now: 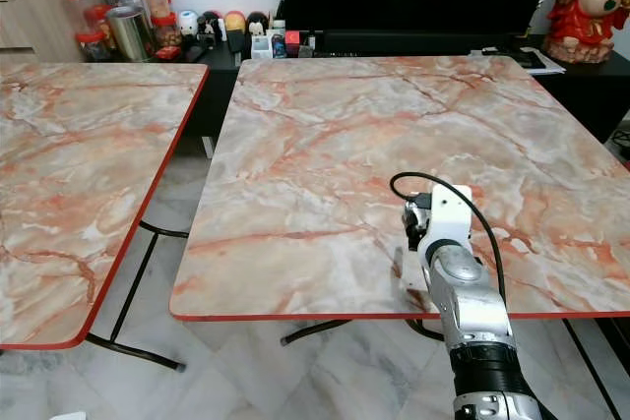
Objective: Setting the table
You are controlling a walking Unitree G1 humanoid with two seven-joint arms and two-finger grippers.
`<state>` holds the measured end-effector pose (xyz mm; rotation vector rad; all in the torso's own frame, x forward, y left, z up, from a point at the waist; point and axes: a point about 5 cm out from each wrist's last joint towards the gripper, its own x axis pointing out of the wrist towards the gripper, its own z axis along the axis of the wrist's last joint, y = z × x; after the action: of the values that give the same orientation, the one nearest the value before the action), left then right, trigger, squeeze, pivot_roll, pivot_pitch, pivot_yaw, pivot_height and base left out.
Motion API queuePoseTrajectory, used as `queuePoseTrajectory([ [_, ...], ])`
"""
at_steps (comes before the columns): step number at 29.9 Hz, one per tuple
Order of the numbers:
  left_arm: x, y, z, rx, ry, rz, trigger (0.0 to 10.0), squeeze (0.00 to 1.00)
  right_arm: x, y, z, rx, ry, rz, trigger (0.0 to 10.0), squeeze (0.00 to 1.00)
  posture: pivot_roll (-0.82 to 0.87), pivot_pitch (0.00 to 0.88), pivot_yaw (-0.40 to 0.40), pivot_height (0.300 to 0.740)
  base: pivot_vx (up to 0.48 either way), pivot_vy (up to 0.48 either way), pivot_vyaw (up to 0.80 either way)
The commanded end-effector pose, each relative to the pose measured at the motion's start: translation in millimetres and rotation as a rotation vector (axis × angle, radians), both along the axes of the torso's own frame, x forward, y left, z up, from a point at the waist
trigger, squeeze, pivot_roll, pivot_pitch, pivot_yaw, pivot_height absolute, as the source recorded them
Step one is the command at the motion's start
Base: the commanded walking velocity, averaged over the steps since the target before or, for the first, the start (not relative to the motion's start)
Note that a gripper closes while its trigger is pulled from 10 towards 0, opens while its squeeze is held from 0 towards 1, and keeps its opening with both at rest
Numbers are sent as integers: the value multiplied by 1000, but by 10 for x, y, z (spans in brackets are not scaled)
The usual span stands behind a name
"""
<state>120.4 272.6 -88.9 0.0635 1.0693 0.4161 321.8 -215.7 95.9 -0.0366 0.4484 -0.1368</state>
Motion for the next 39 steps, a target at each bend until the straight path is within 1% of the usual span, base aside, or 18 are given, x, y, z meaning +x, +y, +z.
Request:
queuePoseTrajectory([
  [1,-22,21,-3,1,25,-17,10000,0,-11,-63,29,-20,10,-12,10000,0,7,0,-6,732,0,0,0],
  [6,-22,21,-3,0,27,-18,10000,0,-42,-91,-24,-25,49,-13,10000,0,7,0,-6,732,0,0,0],
  [10,-17,20,-2,1,30,-28,10000,0,-34,-84,-30,-2,33,-2,10000,0,5,0,-5,732,0,0,0],
  [16,-10,16,-1,4,32,-39,10000,0,-19,-133,-72,16,26,-3,10000,0,5,0,-6,732,0,0,0],
  [18,-10,14,-3,3,36,-44,10000,0,-50,-162,-186,13,61,3,10000,0,7,0,-8,732,0,0,0],
  [20,-10,13,-3,3,36,-43,10000,0,-54,-168,-196,14,65,2,10000,0,7,0,-8,732,0,0,0],
  [21,-10,12,-3,2,35,-43,10000,0,-78,-198,-257,16,78,-6,10000,0,9,0,-8,732,0,0,0],
  [23,-10,12,-3,2,36,-44,10000,0,-92,-210,-296,21,81,-5,10000,0,9,0,-8,732,0,0,0],
  [30,-10,17,-1,7,36,-46,10000,0,-50,-189,-243,41,24,17,10000,0,11,0,-5,732,0,0,0],
  [31,-9,20,0,10,36,-47,10000,0,-24,-169,-201,46,-1,27,10000,0,13,0,-5,732,0,0,0],
  [39,-13,18,-1,11,36,-47,10000,0,6,-140,-183,52,-22,43,10000,0,17,0,-7,732,0,0,0],
])
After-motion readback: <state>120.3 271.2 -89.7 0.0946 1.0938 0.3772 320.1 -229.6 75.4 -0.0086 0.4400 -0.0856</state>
